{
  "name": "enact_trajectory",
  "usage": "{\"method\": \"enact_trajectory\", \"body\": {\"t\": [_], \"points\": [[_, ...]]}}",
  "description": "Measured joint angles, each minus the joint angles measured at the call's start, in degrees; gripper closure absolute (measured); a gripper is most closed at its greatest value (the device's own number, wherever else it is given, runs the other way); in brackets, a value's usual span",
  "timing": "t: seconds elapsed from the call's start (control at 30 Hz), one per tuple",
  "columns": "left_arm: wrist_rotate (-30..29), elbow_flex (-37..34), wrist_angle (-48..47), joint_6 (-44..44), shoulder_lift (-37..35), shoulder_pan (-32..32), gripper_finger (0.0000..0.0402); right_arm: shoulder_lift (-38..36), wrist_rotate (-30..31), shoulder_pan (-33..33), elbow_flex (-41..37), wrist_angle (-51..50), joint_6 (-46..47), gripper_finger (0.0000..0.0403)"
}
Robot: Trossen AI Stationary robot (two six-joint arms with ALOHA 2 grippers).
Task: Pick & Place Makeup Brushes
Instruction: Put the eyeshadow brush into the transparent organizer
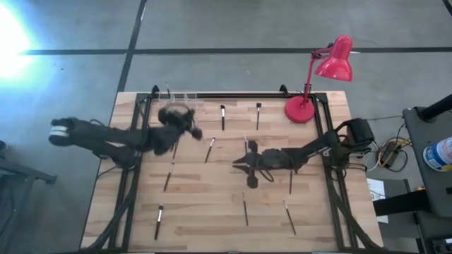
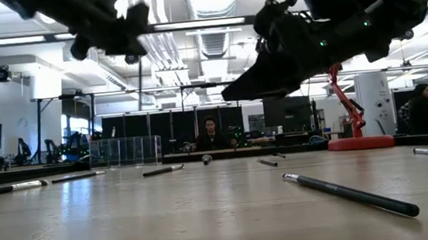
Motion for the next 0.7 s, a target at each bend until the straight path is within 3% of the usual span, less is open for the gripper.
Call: {"method": "enact_trajectory", "body": {"t": [0.17, 0.37, 0.53, 0.7], "points": [[9.3, 0.0, -3.7, -2.6, -2.8, 18.5, 0.0394, -1.2, -0.1, 0.1, -1.3, 0.9, -0.3, 0.0387], [17.6, -0.1, -4.5, -3.5, -1.4, 35.7, 0.0394, -1.3, -0.1, 0.0, -2.4, 1.8, -0.2, 0.0394], [18.4, -0.2, -4.8, -2.0, -0.4, 42.4, 0.0394, -1.3, -0.1, 0.1, -2.9, 1.8, -0.3, 0.0394], [17.1, -0.2, -3.3, 1.2, -0.4, 44.7, 0.0394, -1.3, -0.1, 0.1, -2.9, 1.7, -0.2, 0.0394]]}}
